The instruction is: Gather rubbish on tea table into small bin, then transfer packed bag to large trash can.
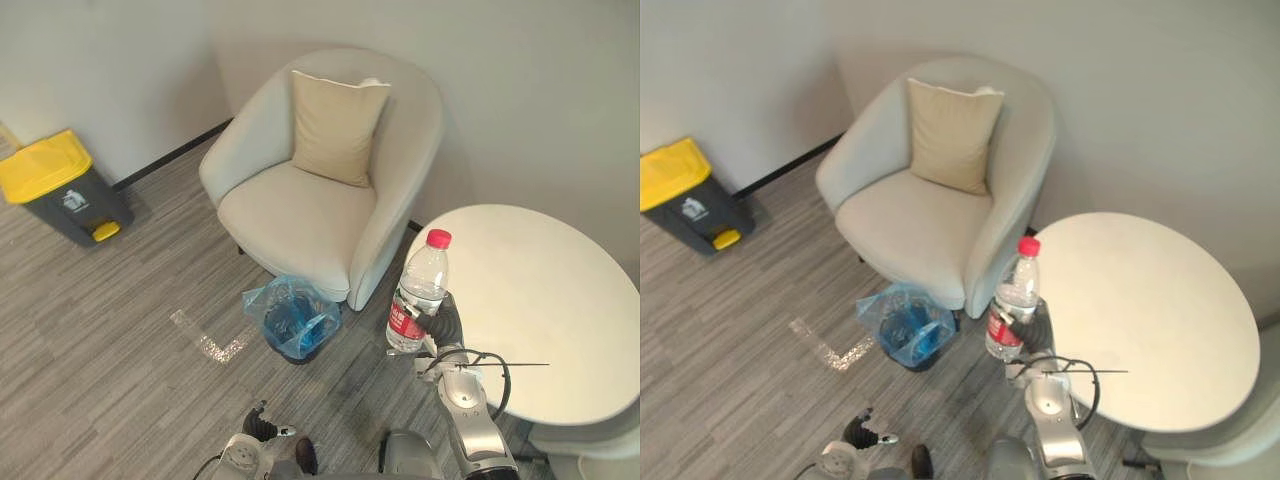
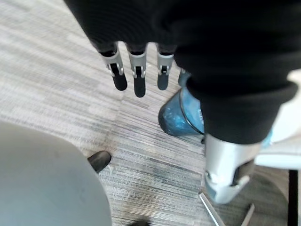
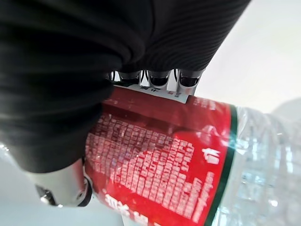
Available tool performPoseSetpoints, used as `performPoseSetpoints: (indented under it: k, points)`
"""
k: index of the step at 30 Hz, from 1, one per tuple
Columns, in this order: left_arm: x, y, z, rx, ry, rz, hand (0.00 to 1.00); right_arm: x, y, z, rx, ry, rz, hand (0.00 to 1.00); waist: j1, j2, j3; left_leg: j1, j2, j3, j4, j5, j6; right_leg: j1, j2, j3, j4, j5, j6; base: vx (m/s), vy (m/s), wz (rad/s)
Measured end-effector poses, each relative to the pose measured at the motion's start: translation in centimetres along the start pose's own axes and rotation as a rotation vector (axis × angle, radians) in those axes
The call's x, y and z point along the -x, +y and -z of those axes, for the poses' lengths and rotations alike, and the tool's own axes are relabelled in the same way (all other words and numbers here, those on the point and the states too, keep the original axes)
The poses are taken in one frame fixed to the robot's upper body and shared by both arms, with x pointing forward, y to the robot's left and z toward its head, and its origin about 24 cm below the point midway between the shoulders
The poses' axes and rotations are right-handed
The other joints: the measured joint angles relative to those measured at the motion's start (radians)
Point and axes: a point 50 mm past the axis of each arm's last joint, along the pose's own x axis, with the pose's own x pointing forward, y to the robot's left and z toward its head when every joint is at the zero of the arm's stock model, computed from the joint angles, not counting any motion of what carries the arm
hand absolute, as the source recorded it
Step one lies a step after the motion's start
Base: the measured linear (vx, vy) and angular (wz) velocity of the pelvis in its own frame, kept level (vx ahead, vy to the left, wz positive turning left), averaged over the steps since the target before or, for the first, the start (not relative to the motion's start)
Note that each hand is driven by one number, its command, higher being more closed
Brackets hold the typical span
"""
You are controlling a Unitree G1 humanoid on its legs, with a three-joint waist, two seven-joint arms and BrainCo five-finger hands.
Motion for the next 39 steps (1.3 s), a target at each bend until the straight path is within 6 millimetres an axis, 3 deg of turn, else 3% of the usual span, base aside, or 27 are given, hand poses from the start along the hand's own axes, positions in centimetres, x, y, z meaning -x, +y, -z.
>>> performPoseSetpoints:
  k: [1, 2, 5, 7, 9, 12, 19, 23, 26, 29, 31, 33, 35, 39]
  points:
    - [-0.1, 0.7, 0.1, -0.001, 0.001, -0.017, 0.00, 0.4, 0.0, 0.1, -0.005, 0.005, 0.000, 1.00, 0.001, -0.047, -0.004, -0.013, -0.036, -0.035, 0.050, -0.033, -0.019, 0.003, -0.045, 0.001, -0.026, 0.055, -0.019, 0.22, -0.286, 1.23]
    - [-0.1, 0.0, -0.1, 0.023, 0.013, -0.006, 0.00, 0.4, -0.6, 0.2, 0.017, 0.010, 0.003, 1.00, 0.002, -0.005, -0.004, -0.032, 0.004, -0.054, 0.107, -0.066, -0.039, 0.022, -0.029, -0.061, 0.009, 0.012, -0.026, 0.23, -0.285, 1.03]
    - [0.1, -1.2, 0.0, 0.038, 0.019, 0.022, 0.00, 0.2, -1.4, -0.3, 0.030, -0.012, 0.021, 1.00, 0.006, 0.055, -0.027, -0.061, 0.073, -0.045, 0.165, -0.098, -0.077, 0.061, 0.013, -0.145, -0.021, -0.009, -0.058, 0.26, -0.217, 0.68]
    - [0.1, -1.4, -0.2, 0.042, 0.018, 0.025, 0.00, 0.1, -2.1, -0.2, 0.034, -0.009, 0.052, 1.00, 0.012, 0.064, -0.026, -0.080, 0.117, 0.029, 0.208, -0.094, -0.092, 0.123, 0.038, -0.201, -0.080, -0.002, -0.070, 0.23, -0.195, 0.71]
    - [0.1, -1.4, -0.4, 0.039, 0.009, 0.026, 0.00, 0.0, -2.4, -0.3, 0.035, -0.012, 0.068, 1.00, 0.012, 0.053, -0.019, -0.083, 0.137, 0.113, 0.210, -0.082, -0.106, 0.162, 0.041, -0.233, -0.111, 0.000, -0.073, 0.12, -0.106, 0.52]
    - [0.1, -1.8, -0.7, 0.028, 0.002, 0.037, 0.00, 0.0, -2.8, -0.2, 0.037, -0.009, 0.094, 1.00, 0.011, 0.056, -0.021, -0.078, 0.135, 0.226, 0.144, -0.051, -0.096, 0.177, 0.028, -0.270, -0.130, 0.000, -0.073, 0.05, 0.014, 0.45]
    - [0.1, -1.2, -0.5, 0.021, 0.007, 0.021, 0.00, 0.4, -0.9, 0.3, 0.027, 0.017, 0.042, 1.00, 0.026, 0.038, -0.017, 0.010, 0.078, 0.240, 0.005, -0.006, -0.069, 0.210, 0.003, -0.248, -0.168, 0.012, -0.056, 0.01, 0.074, 0.03]
    - [0.0, -0.9, -0.3, 0.017, 0.013, 0.015, 0.00, 0.7, 0.3, 3.1, 0.055, 0.140, -0.019, 1.00, 0.028, 0.031, -0.017, 0.020, 0.064, 0.257, -0.010, -0.002, -0.063, 0.207, -0.001, -0.224, -0.184, 0.027, -0.045, -0.02, 0.043, -0.15]
    - [-0.1, -0.3, -0.3, 0.021, 0.009, -0.003, 0.00, 0.4, 1.7, 4.0, 0.093, 0.179, -0.092, 1.00, 0.031, 0.020, -0.003, -0.029, 0.062, 0.273, 0.009, -0.002, -0.062, 0.149, -0.008, -0.206, -0.152, 0.029, -0.045, -0.08, 0.020, -0.15]
    - [-0.6, 1.0, -1.9, 0.048, -0.027, -0.037, 0.00, -1.8, 2.3, 2.1, 0.137, 0.086, -0.130, 1.00, 0.032, 0.010, 0.058, -0.177, 0.066, 0.264, 0.117, -0.019, -0.040, 0.029, -0.022, -0.204, -0.095, 0.035, -0.052, -0.14, -0.024, 0.12]
    - [-1.1, 2.0, -3.7, 0.116, -0.064, -0.082, 0.00, -3.7, 2.0, 0.7, 0.167, 0.024, -0.119, 1.00, 0.036, 0.022, 0.123, -0.300, 0.070, 0.220, 0.207, -0.029, -0.030, -0.050, -0.032, -0.237, -0.062, 0.039, -0.056, -0.24, -0.027, 0.54]
    - [-1.3, 2.9, -5.4, 0.205, -0.111, -0.124, 0.00, -5.3, 1.6, -1.0, 0.190, -0.036, -0.105, 1.00, 0.063, 0.030, 0.164, -0.419, 0.071, 0.194, 0.258, -0.031, -0.026, -0.150, -0.047, -0.259, -0.013, 0.039, -0.057, -0.19, 0.016, 0.45]
    - [-1.3, 3.3, -6.4, 0.248, -0.137, -0.146, 0.00, -6.2, 1.6, -2.2, 0.195, -0.077, -0.092, 1.00, 0.069, 0.032, 0.185, -0.474, 0.070, 0.181, 0.283, -0.028, -0.021, -0.199, -0.059, -0.276, 0.015, 0.037, -0.060, -0.13, 0.019, 0.36]
    - [-1.2, 4.3, -10.0, 0.349, -0.245, -0.190, 0.00, -8.0, 1.4, -7.2, 0.178, -0.256, -0.037, 1.00, 0.089, 0.031, 0.218, -0.662, 0.066, 0.155, 0.361, -0.023, -0.014, -0.370, -0.094, -0.313, 0.113, 0.019, -0.073, -0.12, 0.021, 0.37]
